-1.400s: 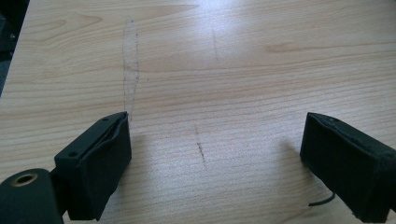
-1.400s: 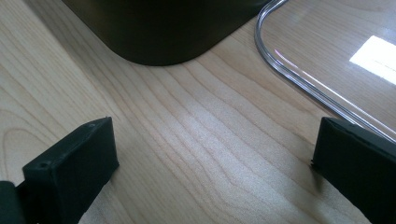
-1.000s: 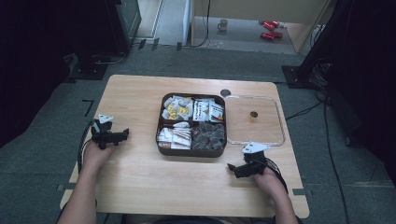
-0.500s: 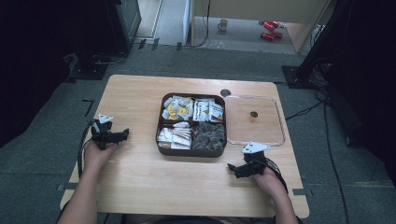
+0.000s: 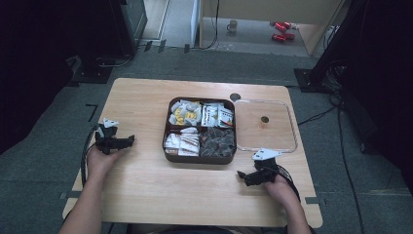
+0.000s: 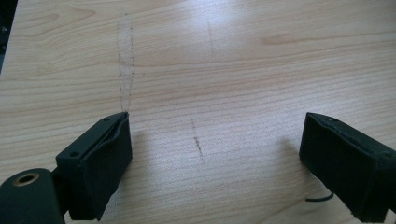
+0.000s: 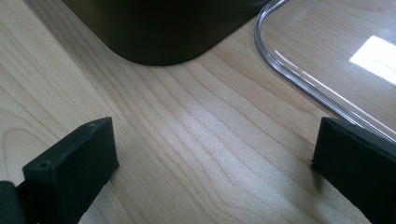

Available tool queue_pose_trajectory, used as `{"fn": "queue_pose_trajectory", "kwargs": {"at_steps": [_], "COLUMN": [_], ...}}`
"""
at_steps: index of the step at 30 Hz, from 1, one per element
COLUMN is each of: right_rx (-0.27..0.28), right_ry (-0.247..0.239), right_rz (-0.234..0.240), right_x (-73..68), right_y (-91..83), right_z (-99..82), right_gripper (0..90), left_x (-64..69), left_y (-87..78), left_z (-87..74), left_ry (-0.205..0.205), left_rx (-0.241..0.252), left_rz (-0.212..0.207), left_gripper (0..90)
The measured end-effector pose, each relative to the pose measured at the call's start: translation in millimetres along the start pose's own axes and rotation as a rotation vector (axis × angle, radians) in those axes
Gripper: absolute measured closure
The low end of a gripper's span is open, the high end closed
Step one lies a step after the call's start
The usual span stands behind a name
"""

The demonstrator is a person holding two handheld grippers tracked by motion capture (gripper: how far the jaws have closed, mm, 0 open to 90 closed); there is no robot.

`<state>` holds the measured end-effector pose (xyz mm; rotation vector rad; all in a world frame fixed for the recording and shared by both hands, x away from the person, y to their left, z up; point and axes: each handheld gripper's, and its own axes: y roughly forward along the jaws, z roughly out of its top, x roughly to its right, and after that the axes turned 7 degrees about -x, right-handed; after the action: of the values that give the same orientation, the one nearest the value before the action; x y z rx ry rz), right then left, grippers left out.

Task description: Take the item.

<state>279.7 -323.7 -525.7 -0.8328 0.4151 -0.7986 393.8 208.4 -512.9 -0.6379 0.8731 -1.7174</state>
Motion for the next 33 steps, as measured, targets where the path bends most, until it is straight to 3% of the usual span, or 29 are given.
{"fn": "queue_pose_trajectory", "kwargs": {"at_steps": [2,6,10,14,18,26,33], "right_rx": [0.0,0.0,0.0,0.0,0.0,0.0,0.0], "right_ry": [0.0,0.0,0.0,0.0,0.0,-0.001,-0.001], "right_rz": [0.0,0.0,0.0,0.0,0.0,0.0,0.0], "right_x": [0.0,0.0,0.0,0.0,0.0,0.1,0.0], "right_y": [0.0,0.0,0.0,0.0,0.0,0.0,0.0], "right_z": [0.0,0.0,0.0,0.0,0.0,0.0,0.0], "right_gripper": [0.0,0.0,0.0,0.0,0.0,0.0,0.0], "left_x": [-1.0,-1.6,1.7,6.3,6.9,10.9,16.5], "left_y": [-1.9,-2.4,-5.5,-10.4,-16.5,-27.9,-34.7], "left_z": [1.7,2.8,6.1,10.1,13.3,19.2,22.9], "left_ry": [-0.012,-0.001,0.029,0.062,0.057,0.086,0.121], "left_rx": [-0.009,-0.021,-0.036,-0.039,-0.022,0.012,0.025], "left_rz": [0.004,-0.005,-0.025,-0.028,-0.061,-0.116,-0.119], "left_gripper": [15.6,15.6,23.1,23.9,24.9,32.2,34.5]}}
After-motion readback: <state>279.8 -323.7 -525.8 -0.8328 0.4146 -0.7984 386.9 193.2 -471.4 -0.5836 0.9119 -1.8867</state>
